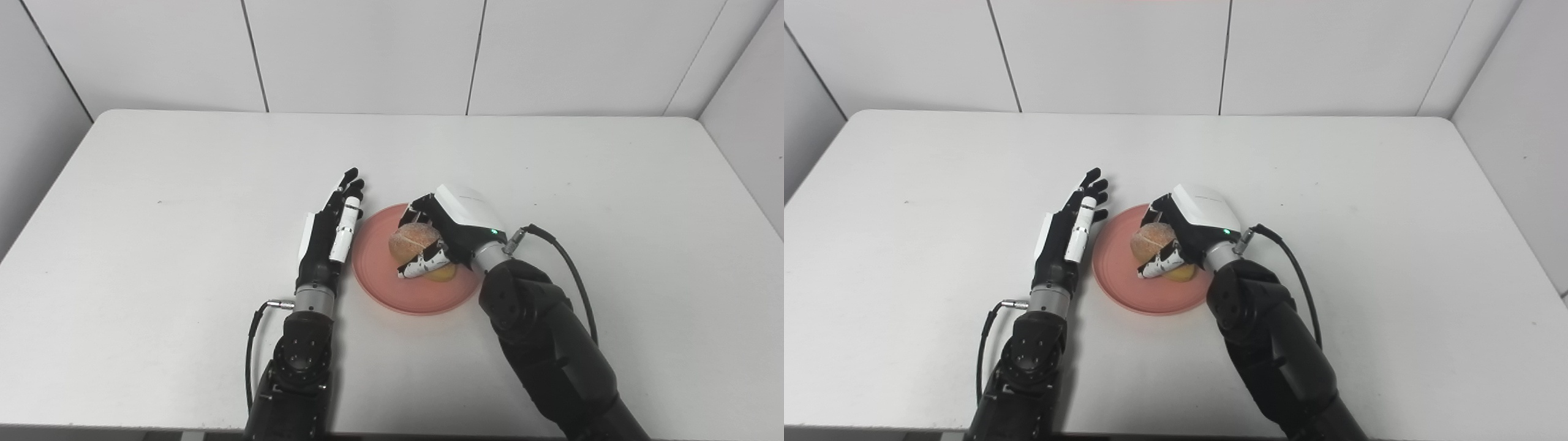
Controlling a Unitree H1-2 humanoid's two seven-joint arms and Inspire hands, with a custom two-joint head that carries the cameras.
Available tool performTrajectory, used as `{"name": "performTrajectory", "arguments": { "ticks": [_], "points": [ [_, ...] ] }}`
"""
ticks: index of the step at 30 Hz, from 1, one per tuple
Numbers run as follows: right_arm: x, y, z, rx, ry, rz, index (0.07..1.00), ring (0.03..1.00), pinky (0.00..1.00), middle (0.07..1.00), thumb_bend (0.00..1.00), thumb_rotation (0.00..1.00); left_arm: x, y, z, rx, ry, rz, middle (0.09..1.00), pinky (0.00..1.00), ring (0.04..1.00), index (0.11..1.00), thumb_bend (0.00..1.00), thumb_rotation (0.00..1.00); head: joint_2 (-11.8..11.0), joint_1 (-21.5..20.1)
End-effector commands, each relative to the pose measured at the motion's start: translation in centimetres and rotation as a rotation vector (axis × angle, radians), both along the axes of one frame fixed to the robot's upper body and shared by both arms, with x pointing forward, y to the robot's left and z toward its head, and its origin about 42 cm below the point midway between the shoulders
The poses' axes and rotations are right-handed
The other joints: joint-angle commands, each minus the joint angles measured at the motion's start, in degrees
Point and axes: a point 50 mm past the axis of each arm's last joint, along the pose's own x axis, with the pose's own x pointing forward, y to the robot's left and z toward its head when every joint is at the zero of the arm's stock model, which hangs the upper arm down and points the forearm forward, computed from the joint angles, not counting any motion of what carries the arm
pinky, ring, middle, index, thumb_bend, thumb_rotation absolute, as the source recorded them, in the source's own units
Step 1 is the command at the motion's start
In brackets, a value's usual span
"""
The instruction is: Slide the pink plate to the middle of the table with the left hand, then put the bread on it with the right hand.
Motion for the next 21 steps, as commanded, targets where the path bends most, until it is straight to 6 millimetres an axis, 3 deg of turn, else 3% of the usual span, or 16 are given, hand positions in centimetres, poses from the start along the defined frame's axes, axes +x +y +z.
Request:
{"name": "performTrajectory", "arguments": {
  "ticks": [1,11,14,18,21],
  "points": [
    [0.3,0.6,1.0,-0.006,-0.051,0.038,0.491,0.422,0.35,0.502,0.5,0.13,1.1,-1.0,2.5,-0.002,-0.092,-0.003,0.891,0.83,0.885,0.875,0.32,1.0,0.1,0.1],
    [-0.2,0.9,1.5,-0.024,-0.047,0.058,0.49,0.414,0.35,0.498,0.51,0.14,1.0,-0.9,2.5,-0.001,-0.098,-0.008,0.891,0.83,0.884,0.877,0.33,1.0,0.1,0.1],
    [-0.4,1.0,2.0,-0.035,-0.043,0.065,0.492,0.47,0.4,0.548,0.52,0.15,1.0,-0.9,2.5,-0.002,-0.095,-0.007,0.892,0.83,0.885,0.878,0.33,1.0,0.1,0.1],
    [-0.7,1.0,2.7,-0.038,-0.031,0.074,0.658,0.553,0.46,0.626,0.71,0.32,1.0,-0.9,2.5,-0.002,-0.088,-0.007,0.891,0.83,0.883,0.876,0.33,1.0,-0.1,0.1],
    [-1.0,0.8,3.4,-0.049,-0.02,0.082,0.721,0.615,0.51,0.69,0.8,0.42,1.1,-0.9,2.5,0.001,-0.084,-0.009,0.891,0.84,0.885,0.875,0.34,1.0,-0.2,0.0]
  ]
}}
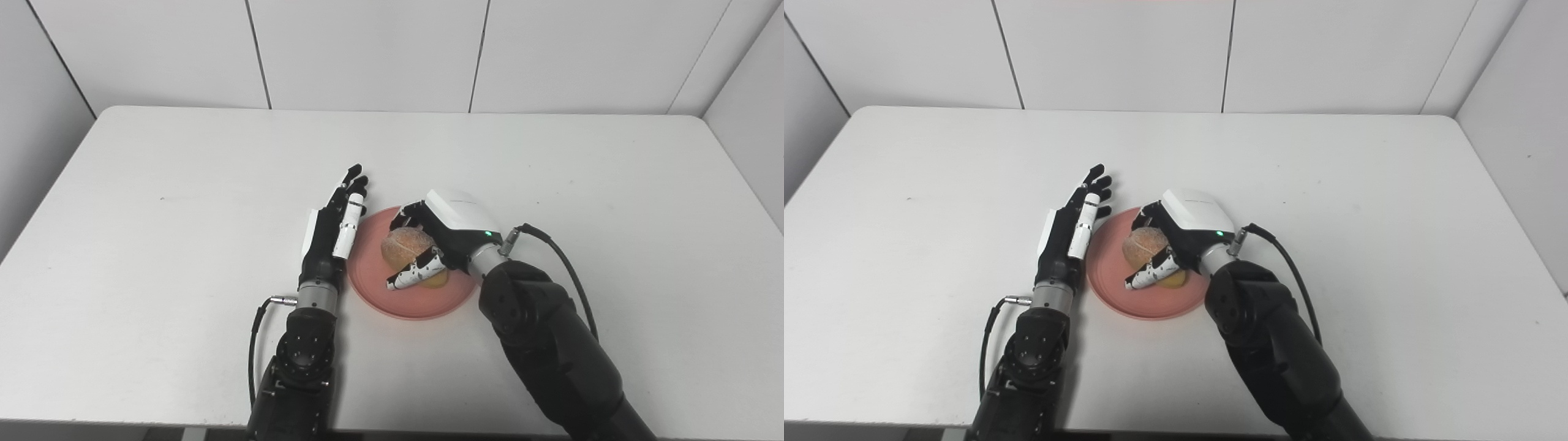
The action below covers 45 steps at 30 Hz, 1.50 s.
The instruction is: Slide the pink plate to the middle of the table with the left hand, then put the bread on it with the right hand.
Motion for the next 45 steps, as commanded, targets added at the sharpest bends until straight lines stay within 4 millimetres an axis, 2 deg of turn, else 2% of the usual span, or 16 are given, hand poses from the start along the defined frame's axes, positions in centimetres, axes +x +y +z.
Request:
{"name": "performTrajectory", "arguments": {
  "ticks": [1,7,16,20,27,29,32,33,35,39,45],
  "points": [
    [0.2,0.3,2.4,0.01,-0.055,0.005,0.732,0.627,0.52,0.703,0.82,0.44,1.0,-0.8,2.4,-0.001,-0.081,-0.007,0.892,0.84,0.886,0.876,0.34,1.0,0.1,0.1],
    [-0.1,-0.1,3.8,-0.028,-0.072,0.007,0.782,0.706,0.58,0.778,0.92,0.48,1.1,-0.8,2.3,-0.003,-0.081,-0.008,0.893,0.85,0.891,0.877,0.34,1.0,-0.2,-0.2],
    [0.4,-1.0,5.2,-0.05,-0.069,-0.005,0.804,0.721,0.6,0.795,1.0,0.55,1.0,-0.8,2.5,0.01,-0.079,-0.005,0.888,0.85,0.887,0.872,0.34,1.0,-0.4,-0.4],
    [0.4,-1.6,5.6,-0.041,-0.086,-0.016,0.799,0.705,0.58,0.78,1.0,0.56,1.1,-0.6,2.3,0.001,-0.082,-0.014,0.896,0.86,0.893,0.878,0.35,1.0,-0.7,-0.8],
    [-0.6,-3.3,6.7,0.096,-0.191,-0.054,0.802,0.702,0.57,0.785,1.0,0.58,0.9,-0.3,2.3,-0.003,-0.102,-0.015,0.898,0.84,0.895,0.879,0.34,1.0,-0.7,-1.4],
    [-1.0,-4.1,7.0,0.156,-0.261,-0.083,0.795,0.726,0.61,0.784,1.0,0.63,0.8,-0.2,2.3,-0.002,-0.103,-0.013,0.899,0.83,0.897,0.878,0.34,1.0,-0.7,-1.6],
    [-1.9,-5.5,7.3,0.277,-0.355,-0.135,0.796,0.744,0.65,0.786,0.93,0.69,0.6,0.1,2.4,-0.005,-0.11,-0.011,0.902,0.83,0.899,0.882,0.32,1.0,-0.9,-1.9],
    [-2.1,-5.8,7.3,0.311,-0.372,-0.148,0.816,0.76,0.66,0.803,0.88,0.73,0.6,0.2,2.3,-0.006,-0.112,-0.01,0.902,0.84,0.895,0.884,0.32,1.0,-0.9,-2.0],
    [-2.5,-6.5,7.1,0.379,-0.394,-0.182,0.839,0.777,0.67,0.823,0.83,0.77,0.4,0.5,2.3,-0.012,-0.113,-0.006,0.902,0.84,0.892,0.885,0.33,1.0,-0.9,-1.9],
    [-3.1,-8.2,5.4,0.479,-0.41,-0.248,0.895,0.863,0.77,0.894,0.78,0.95,0.0,0.9,2.4,-0.016,-0.111,0.007,0.895,0.84,0.887,0.879,0.34,1.0,-0.9,-2.1],
    [-4.8,-9.6,2.1,0.577,-0.421,-0.342,0.925,0.888,0.8,0.922,0.75,1.0,-0.7,1.5,2.1,0.004,-0.124,0.012,0.892,0.84,0.888,0.88,0.35,1.0,-1.0,-2.1]
  ]
}}
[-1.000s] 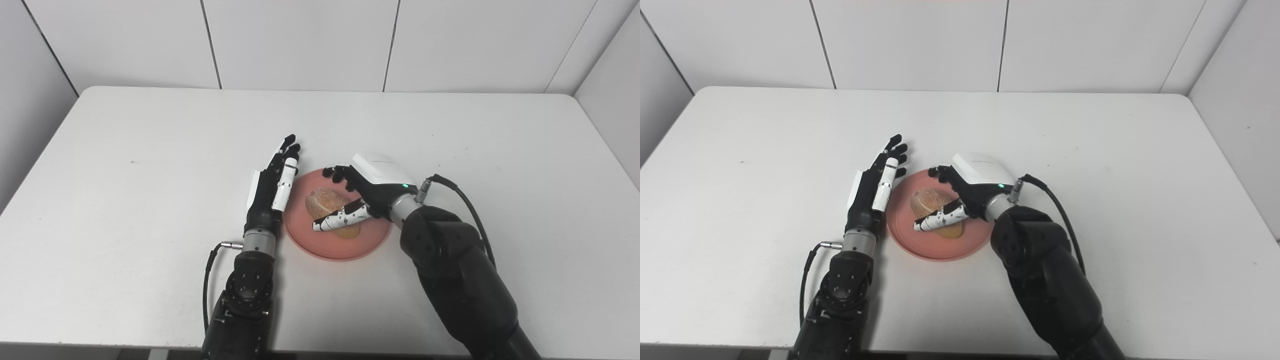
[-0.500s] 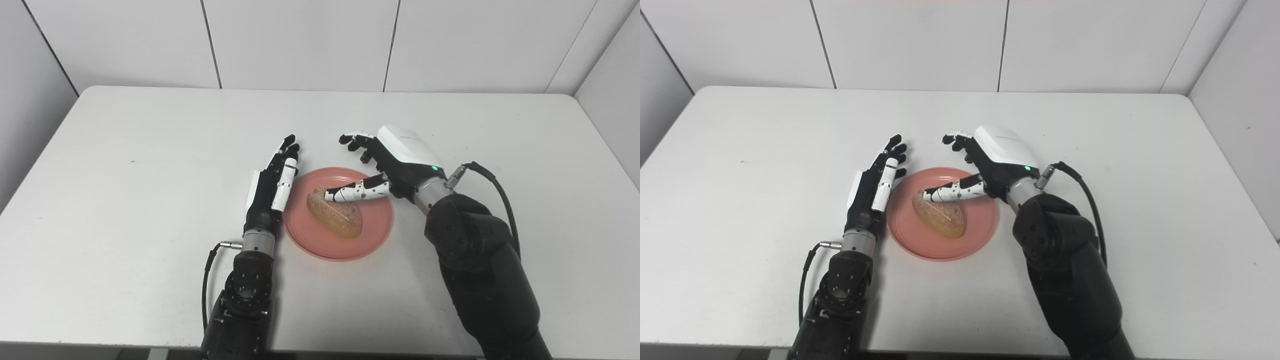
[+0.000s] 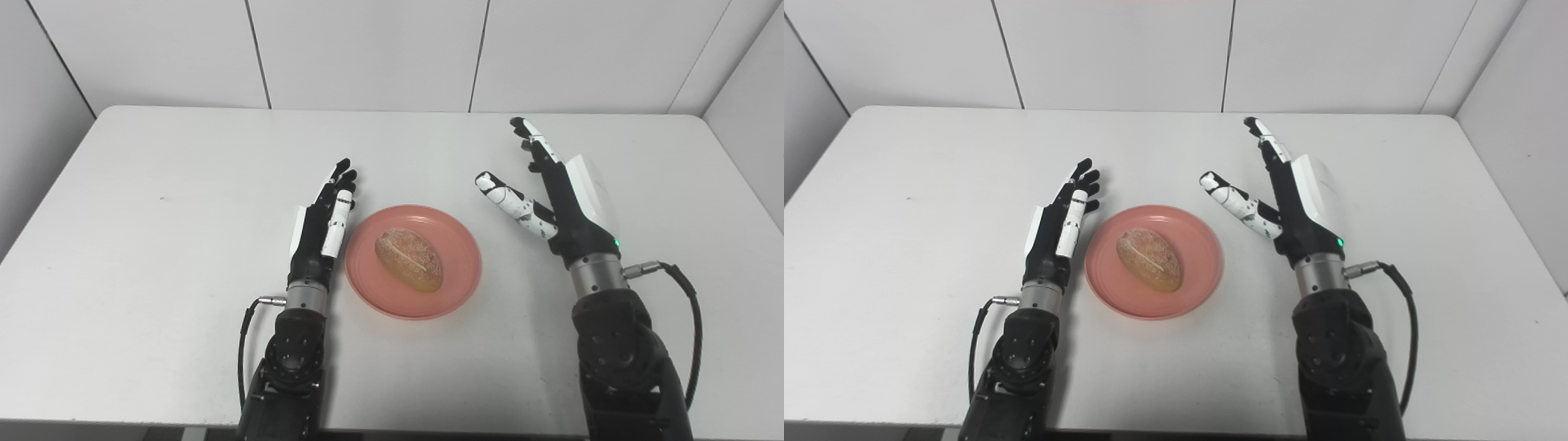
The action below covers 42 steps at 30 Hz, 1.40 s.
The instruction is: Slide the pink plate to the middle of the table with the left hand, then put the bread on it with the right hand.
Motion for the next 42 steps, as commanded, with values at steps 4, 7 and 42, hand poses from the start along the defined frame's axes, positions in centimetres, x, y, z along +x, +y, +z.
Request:
{"name": "performTrajectory", "arguments": {
  "ticks": [4,7,42],
  "points": [
    [-0.6,-0.4,-1.4,0.155,-0.125,-0.005,0.942,0.924,0.85,0.945,0.69,1.0,-0.1,0.4,1.6,0.002,-0.095,-0.014,0.895,0.85,0.894,0.884,0.35,1.0,0.0,0.1],
    [-1.0,-0.5,-2.9,0.257,-0.113,-0.02,0.943,0.932,0.87,0.951,0.68,1.0,-0.5,0.7,1.6,0.004,-0.089,-0.012,0.898,0.85,0.899,0.885,0.36,1.0,0.1,0.0],
    [-1.3,2.4,-6.7,0.577,0.151,0.048,0.941,0.955,0.94,0.952,0.25,1.0,-0.3,1.7,1.6,0.079,-0.05,-0.099,0.935,0.87,0.924,0.926,0.35,1.0,1.9,0.4]
  ]
}}
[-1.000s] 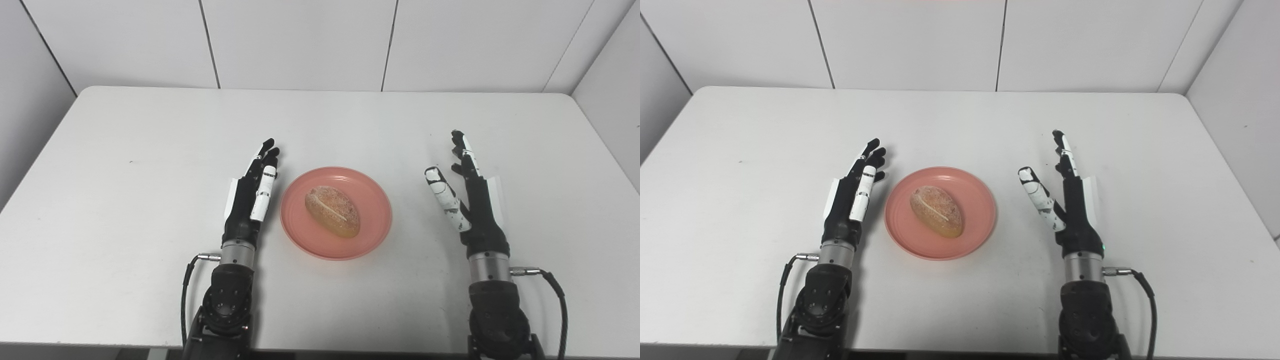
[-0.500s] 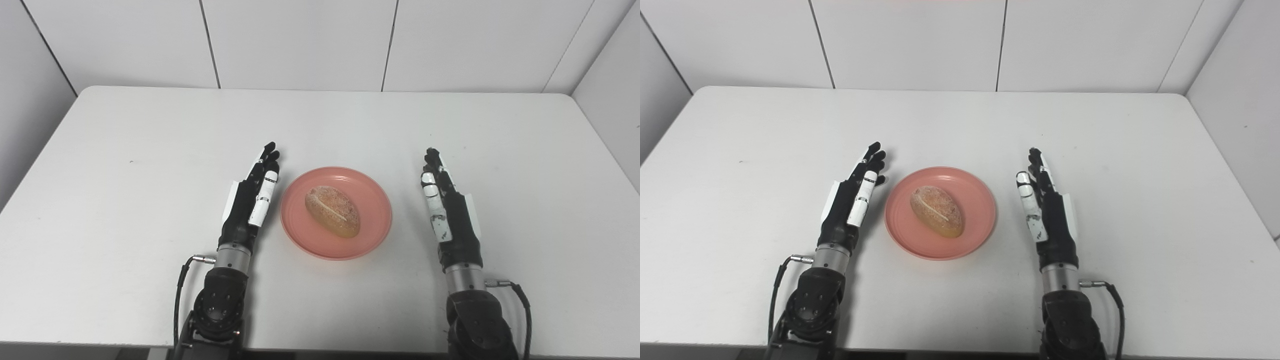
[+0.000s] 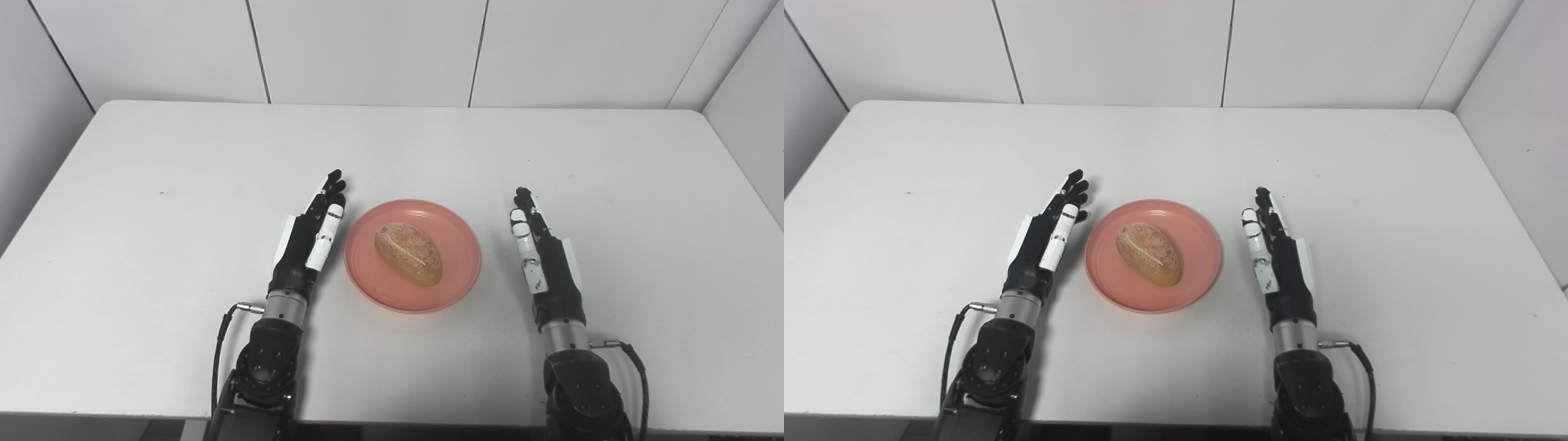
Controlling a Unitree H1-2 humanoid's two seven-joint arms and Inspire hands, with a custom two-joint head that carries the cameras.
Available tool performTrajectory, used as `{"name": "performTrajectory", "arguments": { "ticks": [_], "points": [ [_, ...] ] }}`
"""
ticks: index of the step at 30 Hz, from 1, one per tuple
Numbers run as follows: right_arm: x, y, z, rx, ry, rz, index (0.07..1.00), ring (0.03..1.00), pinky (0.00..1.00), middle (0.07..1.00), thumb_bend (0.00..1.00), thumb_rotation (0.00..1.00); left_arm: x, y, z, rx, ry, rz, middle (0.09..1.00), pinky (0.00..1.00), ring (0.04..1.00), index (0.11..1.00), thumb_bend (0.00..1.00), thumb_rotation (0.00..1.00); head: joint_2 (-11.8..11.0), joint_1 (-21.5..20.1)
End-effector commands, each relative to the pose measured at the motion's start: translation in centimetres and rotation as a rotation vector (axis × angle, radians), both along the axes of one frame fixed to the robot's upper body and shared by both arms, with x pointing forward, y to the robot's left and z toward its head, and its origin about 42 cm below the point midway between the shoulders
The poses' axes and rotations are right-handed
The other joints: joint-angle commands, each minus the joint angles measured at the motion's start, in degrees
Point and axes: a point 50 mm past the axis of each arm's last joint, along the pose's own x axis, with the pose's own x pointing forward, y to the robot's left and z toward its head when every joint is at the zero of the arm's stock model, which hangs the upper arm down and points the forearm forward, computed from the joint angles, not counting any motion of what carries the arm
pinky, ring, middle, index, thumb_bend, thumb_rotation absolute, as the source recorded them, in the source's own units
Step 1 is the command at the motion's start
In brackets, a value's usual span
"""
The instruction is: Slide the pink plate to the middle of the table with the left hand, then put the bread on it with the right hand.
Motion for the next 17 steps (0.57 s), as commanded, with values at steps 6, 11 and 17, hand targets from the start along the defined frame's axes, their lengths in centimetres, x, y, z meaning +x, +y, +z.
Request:
{"name": "performTrajectory", "arguments": {
  "ticks": [6,11,17],
  "points": [
    [0.61,0.21,1.62,0.026,-0.054,0.014,0.947,0.955,0.93,0.956,0.23,1.0,1.03,-0.69,1.89,-0.014,-0.077,-0.019,0.935,0.87,0.924,0.927,0.35,1.0,-0.1,0.6],
    [0.64,0.04,1.52,0.025,-0.055,0.016,0.944,0.955,0.94,0.954,0.24,1.0,1.03,-0.76,1.86,-0.013,-0.083,-0.019,0.936,0.87,0.924,0.927,0.36,1.0,-0.3,0.6],
    [0.66,0.04,1.44,0.042,-0.057,0.018,0.945,0.954,0.94,0.958,0.24,1.0,1.0,-0.75,1.78,-0.011,-0.086,-0.021,0.935,0.87,0.923,0.926,0.35,1.0,-0.4,0.6]
  ]
}}
